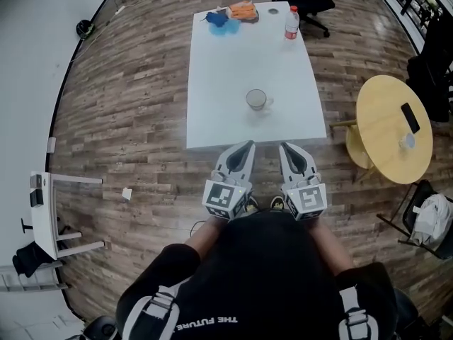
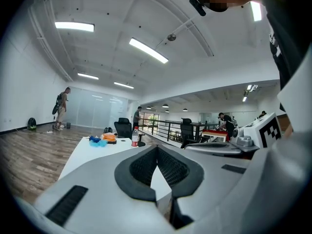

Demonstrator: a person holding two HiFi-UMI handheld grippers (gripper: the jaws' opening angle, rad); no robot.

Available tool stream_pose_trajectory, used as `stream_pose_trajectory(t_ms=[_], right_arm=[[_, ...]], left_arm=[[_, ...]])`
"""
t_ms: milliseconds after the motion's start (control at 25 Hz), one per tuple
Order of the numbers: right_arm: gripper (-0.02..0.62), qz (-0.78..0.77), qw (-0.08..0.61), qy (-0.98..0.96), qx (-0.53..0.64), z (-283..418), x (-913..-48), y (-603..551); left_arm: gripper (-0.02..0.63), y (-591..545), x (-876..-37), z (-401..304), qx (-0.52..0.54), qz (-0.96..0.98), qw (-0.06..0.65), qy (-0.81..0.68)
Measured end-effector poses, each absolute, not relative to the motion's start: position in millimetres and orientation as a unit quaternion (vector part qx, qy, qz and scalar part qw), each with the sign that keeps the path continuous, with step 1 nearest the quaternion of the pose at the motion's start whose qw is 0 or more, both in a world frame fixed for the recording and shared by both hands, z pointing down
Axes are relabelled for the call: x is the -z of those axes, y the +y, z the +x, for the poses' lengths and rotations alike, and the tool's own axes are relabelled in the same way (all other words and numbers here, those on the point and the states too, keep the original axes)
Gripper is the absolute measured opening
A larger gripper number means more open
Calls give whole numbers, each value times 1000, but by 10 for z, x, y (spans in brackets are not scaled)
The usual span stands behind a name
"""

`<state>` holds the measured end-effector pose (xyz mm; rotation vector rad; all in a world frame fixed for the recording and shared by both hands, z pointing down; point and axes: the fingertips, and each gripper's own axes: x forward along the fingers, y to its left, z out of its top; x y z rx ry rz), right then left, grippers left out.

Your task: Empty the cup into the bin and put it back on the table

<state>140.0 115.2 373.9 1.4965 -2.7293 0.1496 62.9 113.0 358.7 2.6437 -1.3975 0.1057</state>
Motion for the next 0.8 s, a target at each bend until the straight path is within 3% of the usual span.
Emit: stream_pose_trajectory(t_ms=[800], right_arm=[[17,473,10,-880,-44,1200,-3661,1162]], left_arm=[[21,1149,-3570,511,-29,884,71,-462]])
